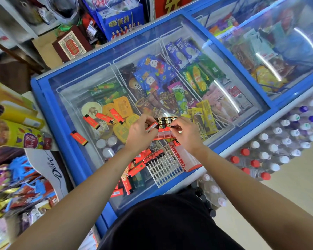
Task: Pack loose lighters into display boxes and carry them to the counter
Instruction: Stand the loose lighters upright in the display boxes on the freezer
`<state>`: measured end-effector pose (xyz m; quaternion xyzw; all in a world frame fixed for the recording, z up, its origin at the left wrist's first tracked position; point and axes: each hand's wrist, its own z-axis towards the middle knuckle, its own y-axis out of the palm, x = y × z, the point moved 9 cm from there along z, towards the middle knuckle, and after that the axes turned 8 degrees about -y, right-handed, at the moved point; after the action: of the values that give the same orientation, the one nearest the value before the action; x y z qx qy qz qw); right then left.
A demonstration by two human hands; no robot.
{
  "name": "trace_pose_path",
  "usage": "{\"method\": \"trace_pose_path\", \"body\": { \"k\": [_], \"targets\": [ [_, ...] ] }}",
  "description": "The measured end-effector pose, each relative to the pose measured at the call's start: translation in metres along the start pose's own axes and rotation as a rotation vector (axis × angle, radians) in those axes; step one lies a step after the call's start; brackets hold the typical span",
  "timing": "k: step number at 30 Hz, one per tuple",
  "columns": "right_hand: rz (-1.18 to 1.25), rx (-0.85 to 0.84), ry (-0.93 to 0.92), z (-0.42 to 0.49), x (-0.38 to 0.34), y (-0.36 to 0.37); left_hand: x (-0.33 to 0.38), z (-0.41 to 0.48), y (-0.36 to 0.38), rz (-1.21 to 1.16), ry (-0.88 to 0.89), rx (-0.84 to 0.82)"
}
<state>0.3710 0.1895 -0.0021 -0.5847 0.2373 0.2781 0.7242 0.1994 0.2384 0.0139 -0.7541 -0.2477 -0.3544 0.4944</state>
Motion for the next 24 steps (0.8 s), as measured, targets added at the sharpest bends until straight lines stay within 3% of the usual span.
{"method": "trace_pose_path", "body": {
  "k": [7, 16, 19, 24],
  "targets": [
    [-0.107, -0.026, -0.073, 0.000, -0.002, 0.001, 0.007, -0.016, -0.016, 0.016, 0.124, 0.103],
    [-0.148, -0.076, -0.082, -0.001, -0.009, 0.006, 0.001, -0.029, -0.033, -0.235, -0.074, 0.086],
    [-0.036, -0.094, 0.031, -0.001, -0.001, 0.001, -0.007, -0.032, -0.036, -0.361, -0.142, 0.064],
    [0.522, -0.157, 0.296, -0.018, -0.022, 0.000, -0.012, -0.038, -0.028, -0.513, -0.202, 0.013]
  ]
}}
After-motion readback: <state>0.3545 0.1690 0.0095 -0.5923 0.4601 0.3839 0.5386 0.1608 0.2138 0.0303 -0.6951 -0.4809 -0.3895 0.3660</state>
